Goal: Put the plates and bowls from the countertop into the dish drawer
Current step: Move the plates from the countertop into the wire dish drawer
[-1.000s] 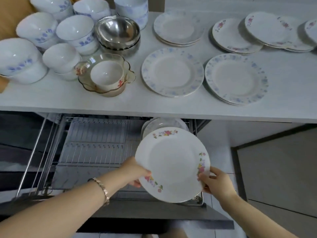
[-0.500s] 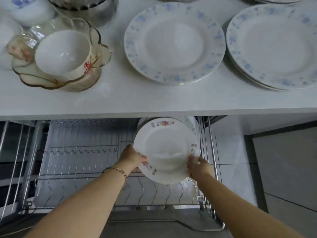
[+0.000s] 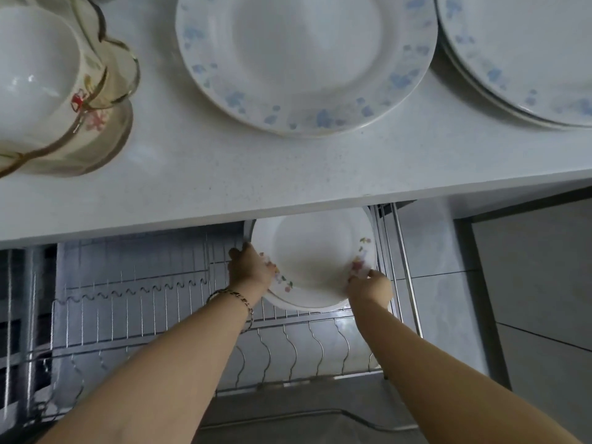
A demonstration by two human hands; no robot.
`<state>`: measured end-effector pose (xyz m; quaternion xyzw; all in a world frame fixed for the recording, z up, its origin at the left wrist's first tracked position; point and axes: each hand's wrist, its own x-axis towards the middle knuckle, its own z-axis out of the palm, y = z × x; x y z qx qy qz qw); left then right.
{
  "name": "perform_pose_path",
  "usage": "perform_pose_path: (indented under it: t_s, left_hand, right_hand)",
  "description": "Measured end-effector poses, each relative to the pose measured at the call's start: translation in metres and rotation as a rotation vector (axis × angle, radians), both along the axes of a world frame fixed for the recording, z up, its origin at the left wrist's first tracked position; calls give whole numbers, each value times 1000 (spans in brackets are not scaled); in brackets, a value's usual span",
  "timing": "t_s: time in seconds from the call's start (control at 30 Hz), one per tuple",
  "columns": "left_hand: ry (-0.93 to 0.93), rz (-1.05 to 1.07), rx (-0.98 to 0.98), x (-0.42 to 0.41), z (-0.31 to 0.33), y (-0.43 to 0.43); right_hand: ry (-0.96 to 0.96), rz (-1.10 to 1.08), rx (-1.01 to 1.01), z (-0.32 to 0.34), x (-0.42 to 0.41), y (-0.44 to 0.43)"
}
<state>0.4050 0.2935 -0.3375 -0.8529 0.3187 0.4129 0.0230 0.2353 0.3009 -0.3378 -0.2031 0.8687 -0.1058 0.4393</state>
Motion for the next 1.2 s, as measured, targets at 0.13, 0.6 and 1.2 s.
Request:
perform_pose_path:
  t_s: [0.13, 0.6, 1.2]
  left_hand:
    - [-10, -66, 7, 15, -6, 7]
    - [561, 880, -42, 7, -20, 23]
    - [580, -208, -294, -81, 210, -34]
  right_hand:
    - [15, 112, -12, -7, -8, 5]
    - [-439, -425, -73, 1, -2, 21]
    - [-168, 710, -287, 221, -67, -52]
